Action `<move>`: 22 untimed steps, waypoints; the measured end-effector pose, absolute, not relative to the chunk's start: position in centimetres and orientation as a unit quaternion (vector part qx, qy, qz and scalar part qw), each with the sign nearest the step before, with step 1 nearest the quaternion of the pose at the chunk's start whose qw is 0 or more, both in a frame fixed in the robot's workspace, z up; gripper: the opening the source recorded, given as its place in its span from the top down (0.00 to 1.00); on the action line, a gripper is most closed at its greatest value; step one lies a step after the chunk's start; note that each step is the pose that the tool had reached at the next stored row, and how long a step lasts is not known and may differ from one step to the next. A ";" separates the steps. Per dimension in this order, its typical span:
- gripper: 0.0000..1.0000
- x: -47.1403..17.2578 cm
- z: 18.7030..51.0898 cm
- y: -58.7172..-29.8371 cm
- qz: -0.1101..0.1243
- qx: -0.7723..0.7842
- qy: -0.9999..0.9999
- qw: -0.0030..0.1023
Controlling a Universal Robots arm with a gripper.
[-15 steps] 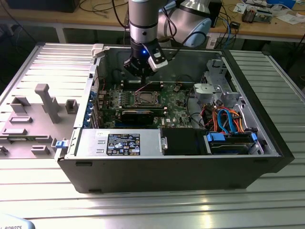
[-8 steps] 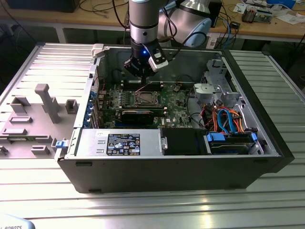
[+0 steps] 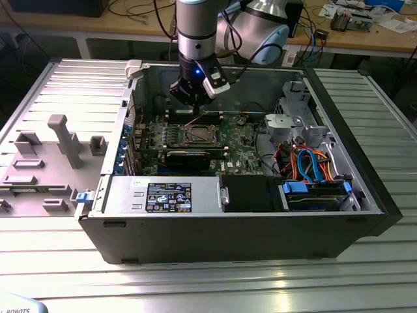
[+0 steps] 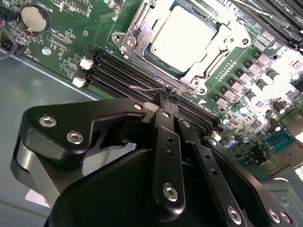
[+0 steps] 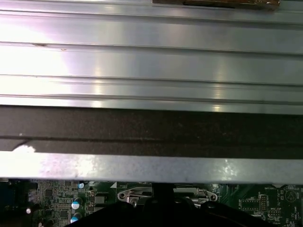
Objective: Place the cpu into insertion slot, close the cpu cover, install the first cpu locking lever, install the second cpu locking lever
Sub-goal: 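Install the first cpu locking lever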
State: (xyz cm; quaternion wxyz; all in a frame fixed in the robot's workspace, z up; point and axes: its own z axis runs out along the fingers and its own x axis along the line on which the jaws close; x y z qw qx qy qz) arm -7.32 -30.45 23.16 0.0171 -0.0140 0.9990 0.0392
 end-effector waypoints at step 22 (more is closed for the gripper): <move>0.89 -5.3 21.9 -30.4 0.039 -0.014 0.999 0.017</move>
